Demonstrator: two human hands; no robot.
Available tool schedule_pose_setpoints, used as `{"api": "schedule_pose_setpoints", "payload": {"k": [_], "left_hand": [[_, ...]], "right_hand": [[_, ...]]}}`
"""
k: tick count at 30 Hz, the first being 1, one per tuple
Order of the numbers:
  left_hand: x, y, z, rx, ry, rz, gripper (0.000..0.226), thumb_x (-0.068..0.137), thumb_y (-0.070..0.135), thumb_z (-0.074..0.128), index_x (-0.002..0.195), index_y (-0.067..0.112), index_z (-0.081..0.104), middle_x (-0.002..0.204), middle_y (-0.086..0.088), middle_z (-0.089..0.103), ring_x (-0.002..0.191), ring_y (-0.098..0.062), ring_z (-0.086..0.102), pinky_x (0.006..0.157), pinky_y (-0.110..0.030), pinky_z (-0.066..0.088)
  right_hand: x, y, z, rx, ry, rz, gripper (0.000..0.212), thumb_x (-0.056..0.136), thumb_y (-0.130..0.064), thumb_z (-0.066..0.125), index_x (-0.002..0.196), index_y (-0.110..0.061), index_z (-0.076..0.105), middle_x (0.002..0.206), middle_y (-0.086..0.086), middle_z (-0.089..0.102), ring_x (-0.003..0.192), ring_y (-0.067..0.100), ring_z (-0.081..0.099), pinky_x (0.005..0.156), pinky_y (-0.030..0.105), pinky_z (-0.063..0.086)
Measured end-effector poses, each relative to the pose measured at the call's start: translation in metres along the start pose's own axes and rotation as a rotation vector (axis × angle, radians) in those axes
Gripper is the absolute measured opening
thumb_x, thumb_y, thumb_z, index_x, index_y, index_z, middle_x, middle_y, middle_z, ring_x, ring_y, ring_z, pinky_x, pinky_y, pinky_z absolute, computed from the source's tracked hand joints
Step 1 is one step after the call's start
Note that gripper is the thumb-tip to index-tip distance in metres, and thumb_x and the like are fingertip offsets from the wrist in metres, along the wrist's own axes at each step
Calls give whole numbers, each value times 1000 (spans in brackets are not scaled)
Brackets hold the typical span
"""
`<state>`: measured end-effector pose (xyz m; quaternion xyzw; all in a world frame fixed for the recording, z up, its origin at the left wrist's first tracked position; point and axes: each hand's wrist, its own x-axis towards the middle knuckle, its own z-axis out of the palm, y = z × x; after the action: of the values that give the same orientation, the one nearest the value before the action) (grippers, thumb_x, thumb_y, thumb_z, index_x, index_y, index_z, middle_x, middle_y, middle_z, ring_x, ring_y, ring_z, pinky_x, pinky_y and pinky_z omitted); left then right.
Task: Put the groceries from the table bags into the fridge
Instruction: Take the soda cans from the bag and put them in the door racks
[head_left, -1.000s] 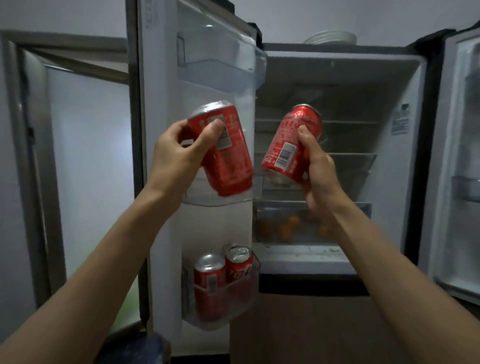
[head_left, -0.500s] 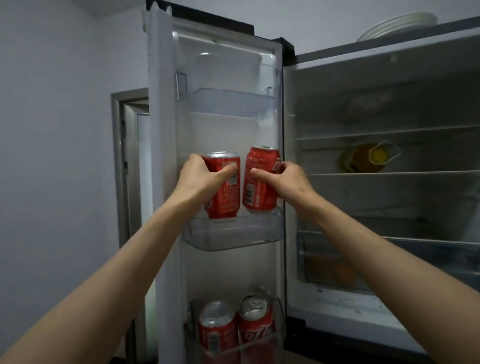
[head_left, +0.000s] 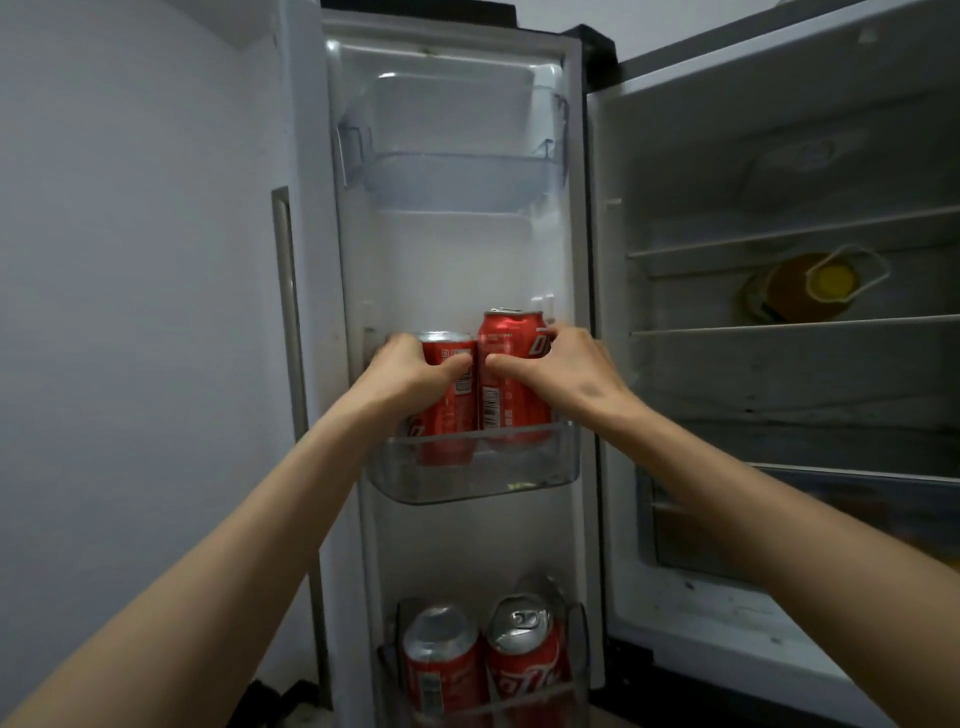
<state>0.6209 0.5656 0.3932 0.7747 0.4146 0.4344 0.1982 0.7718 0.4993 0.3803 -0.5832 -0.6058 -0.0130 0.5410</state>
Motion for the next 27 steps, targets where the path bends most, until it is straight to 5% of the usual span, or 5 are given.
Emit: {"api": "schedule_pose_setpoints", "payload": {"k": [7,15,20,27], "left_hand": [[-13,13,-1,283,89,52,61,86,43,61,124,2,36,117,-16,58,100,-30,60,66,-31,47],[-26,17,0,577,230,270,50,86,44,60,113,2,52,115,-14,44,103,-31,51,86,-39,46],[-31,16,-9,618,191,319,37,92,39,52,109,6,54,110,-14,53,100,-30,53,78,-34,41],[-58,10,-22,503,131,477,54,96,34,44,143,10,30,146,-9,37,134,-23,33,105,-32,29]], "right_hand": [[-1,8,3,34,17,30,66,76,-42,73,126,-16,39,101,-4,56,76,5,55,54,13,40],[-4,4,3,-82,1,-71,50,79,-40,69,118,-15,52,93,-7,57,70,-3,53,57,8,40],[-12,2,2,-132,48,-94,56,80,-37,69,126,-14,45,121,5,56,106,17,56,82,24,43],[-45,-14,-3,-199,72,-128,52,89,-30,59,135,-13,40,129,8,52,117,20,51,89,24,36]]}}
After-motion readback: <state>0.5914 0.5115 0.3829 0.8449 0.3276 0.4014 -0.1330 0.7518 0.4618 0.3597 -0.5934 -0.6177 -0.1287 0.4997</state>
